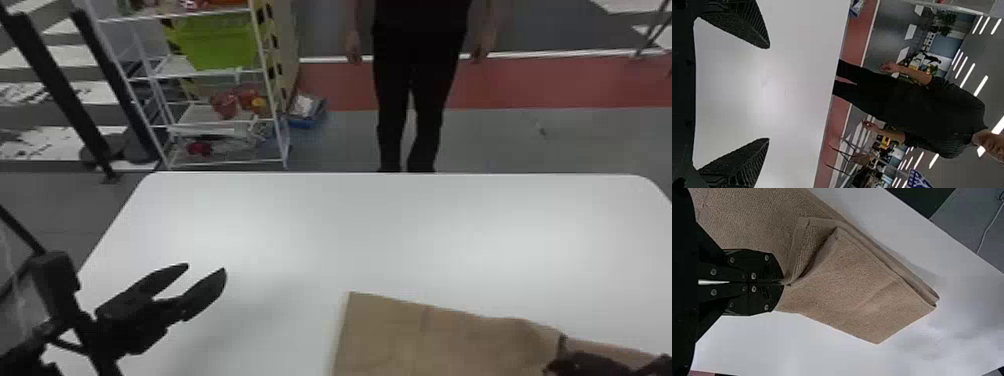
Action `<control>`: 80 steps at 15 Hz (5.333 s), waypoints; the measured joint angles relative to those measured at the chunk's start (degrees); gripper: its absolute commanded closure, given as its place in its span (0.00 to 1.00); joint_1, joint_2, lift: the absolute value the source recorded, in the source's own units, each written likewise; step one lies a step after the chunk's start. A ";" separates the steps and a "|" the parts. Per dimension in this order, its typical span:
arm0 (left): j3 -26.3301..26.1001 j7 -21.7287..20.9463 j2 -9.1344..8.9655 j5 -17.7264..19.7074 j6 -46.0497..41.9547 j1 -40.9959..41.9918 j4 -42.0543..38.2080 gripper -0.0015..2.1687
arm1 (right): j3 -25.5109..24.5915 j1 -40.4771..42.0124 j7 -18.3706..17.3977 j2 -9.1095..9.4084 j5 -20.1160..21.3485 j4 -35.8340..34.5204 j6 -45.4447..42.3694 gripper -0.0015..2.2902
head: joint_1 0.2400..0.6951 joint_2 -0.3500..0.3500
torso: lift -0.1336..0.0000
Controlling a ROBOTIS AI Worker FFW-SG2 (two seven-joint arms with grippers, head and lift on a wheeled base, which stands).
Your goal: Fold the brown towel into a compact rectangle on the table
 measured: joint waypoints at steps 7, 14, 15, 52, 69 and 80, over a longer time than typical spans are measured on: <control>-0.35 0.11 0.00 -0.05 0.01 0.12 -0.01 0.02 | -5.73 3.54 -2.09 0.44 -1.92 2.57 -2.67 0.67 | 1.00 0.58 | 0.08; -0.10 0.61 0.00 -0.43 0.11 0.54 -0.20 0.02 | -15.12 7.16 -1.62 0.38 -9.27 -1.18 -5.79 0.67 | 1.00 0.56 | 0.08; -0.21 0.64 0.00 -0.43 0.10 0.50 -0.03 0.02 | -16.89 8.11 -2.03 0.51 -9.90 -0.42 -6.71 0.67 | 1.00 0.52 | 0.08; -3.05 1.23 0.00 -2.54 -3.19 0.85 3.99 0.02 | -26.92 4.72 -8.46 0.39 -8.30 20.90 -21.68 0.02 | 1.00 0.20 | 0.08; -2.17 0.31 0.00 -2.89 -5.31 -0.22 6.40 0.02 | -33.46 9.16 1.33 4.01 -54.56 -0.08 82.05 0.06 | 1.00 0.07 | 0.08; -1.83 -0.44 0.00 -4.66 -7.45 -2.75 9.54 0.02 | -22.90 -2.30 -4.30 7.17 -52.64 5.04 95.27 0.08 | 1.00 0.19 | 0.08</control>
